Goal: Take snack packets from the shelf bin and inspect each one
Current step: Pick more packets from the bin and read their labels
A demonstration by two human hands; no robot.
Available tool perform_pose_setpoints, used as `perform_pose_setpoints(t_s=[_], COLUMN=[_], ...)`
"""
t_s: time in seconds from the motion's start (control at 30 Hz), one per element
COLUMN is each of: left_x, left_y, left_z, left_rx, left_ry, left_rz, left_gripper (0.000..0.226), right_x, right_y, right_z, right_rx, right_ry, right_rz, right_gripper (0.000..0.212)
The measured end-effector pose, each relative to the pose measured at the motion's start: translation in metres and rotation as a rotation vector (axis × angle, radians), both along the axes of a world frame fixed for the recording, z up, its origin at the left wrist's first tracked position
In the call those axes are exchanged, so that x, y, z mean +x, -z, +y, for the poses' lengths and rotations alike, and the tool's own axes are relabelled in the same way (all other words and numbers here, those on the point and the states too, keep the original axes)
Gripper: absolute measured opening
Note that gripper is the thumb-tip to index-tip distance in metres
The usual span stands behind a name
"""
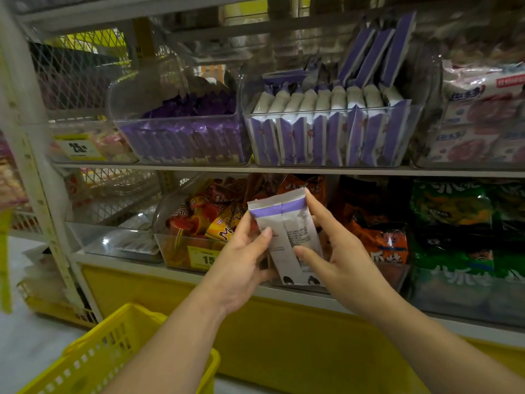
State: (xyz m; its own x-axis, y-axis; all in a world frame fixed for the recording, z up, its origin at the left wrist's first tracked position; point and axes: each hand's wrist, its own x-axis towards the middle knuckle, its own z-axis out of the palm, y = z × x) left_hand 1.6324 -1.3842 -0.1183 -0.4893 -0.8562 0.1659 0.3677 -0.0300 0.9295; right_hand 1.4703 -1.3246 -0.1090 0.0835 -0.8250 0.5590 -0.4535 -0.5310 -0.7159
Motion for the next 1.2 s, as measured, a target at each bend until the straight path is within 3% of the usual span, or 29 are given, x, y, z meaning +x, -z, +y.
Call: perform_pose_setpoints(t_s=[0.1, 0.27, 0.6, 0.8, 0.93, 1.1, 1.2], left_x=[0.005, 0.015, 0.013, 0.014, 0.013, 0.006, 0.003], left_y=[0.001, -0.001, -0.001, 0.0, -0.005, -0.014, -0.016], left_z=[-0.003, -0.015, -0.017, -0.016, -0.011, -0.004, -0.001], left_rx=[0.06, 0.206, 0.327, 0.261, 0.122, -0.071, -0.137], left_ry=[0.079, 0.046, -0.013, -0.039, -0.087, -0.211, -0.269], left_rz=[0.079, 0.304, 0.381, 0.42, 0.361, 0.242, 0.214], left_gripper=[0.038, 0.043, 0.049, 0.044, 0.049, 0.062, 0.064], right_x=[0.0, -0.004, 0.001, 0.002, -0.006, -0.009, -0.005], right_y=[-0.006, -0.009, -0.007, -0.004, -0.003, -0.003, 0.0], right_z=[0.005, 0.006, 0.006, 0.006, -0.001, -0.005, -0.007], right_rx=[0.048, 0.172, 0.146, 0.064, 0.112, 0.365, 0.485], right_ry=[-0.042, -0.234, -0.094, 0.189, 0.339, 0.129, 0.024], right_rz=[-0.072, -0.374, -0.462, -0.32, -0.397, -0.794, -0.868], right_gripper=[0.081, 0.073, 0.023, 0.018, 0.012, 0.01, 0.014])
